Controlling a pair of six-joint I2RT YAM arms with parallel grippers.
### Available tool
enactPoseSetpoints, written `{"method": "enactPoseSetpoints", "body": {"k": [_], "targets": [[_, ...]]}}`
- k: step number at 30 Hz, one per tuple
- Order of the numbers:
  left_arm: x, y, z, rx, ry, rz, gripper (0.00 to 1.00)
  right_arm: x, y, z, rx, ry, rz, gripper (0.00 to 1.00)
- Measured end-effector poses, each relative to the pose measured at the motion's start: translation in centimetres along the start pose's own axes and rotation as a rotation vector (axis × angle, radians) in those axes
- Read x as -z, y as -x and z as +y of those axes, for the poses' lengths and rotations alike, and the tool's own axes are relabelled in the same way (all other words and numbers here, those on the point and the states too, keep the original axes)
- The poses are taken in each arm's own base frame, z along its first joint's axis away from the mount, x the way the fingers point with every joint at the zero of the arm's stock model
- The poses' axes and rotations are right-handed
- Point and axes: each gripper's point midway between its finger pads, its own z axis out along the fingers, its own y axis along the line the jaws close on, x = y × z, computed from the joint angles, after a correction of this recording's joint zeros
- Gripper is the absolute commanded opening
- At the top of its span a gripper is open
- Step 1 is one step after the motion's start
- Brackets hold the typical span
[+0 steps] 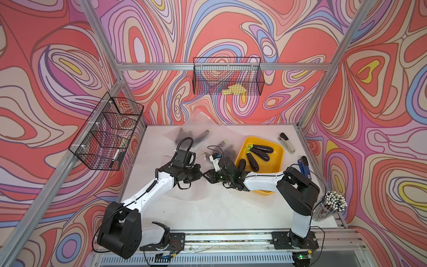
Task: Place the eggplant in a zip-top bag and seal the zipper
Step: Open the zipper of the food storage bag at the center of the board.
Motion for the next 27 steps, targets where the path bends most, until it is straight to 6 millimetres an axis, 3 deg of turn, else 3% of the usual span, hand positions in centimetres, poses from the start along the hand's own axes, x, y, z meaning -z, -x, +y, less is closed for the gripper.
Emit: {"method": "enactPoseSetpoints", "body": {"k": [11, 15, 22, 27], "targets": [[0.8, 0.2, 0.4, -0.041, 0.042, -0.015, 0.0, -0.9, -0.4, -0.7, -0.026, -0.035, 0.037, 0.51], [0.8, 0.1, 0.3, -0.048, 0.035, -0.009, 0.0, -0.9, -0.2, -0.6, -0.028, -0.048, 0.048, 0.51], [0.8, 0.1, 0.4, -0.053, 0.037, -0.007, 0.0, -0.8, 2.4, 0.8, -0.01, -0.049, 0.008, 0.54], [0.6, -0.3, 0.6, -0.047, 0.034, 0.006, 0.0, -0.6, 3.5, 1.0, 0.003, -0.08, 0.004, 0.43]]}}
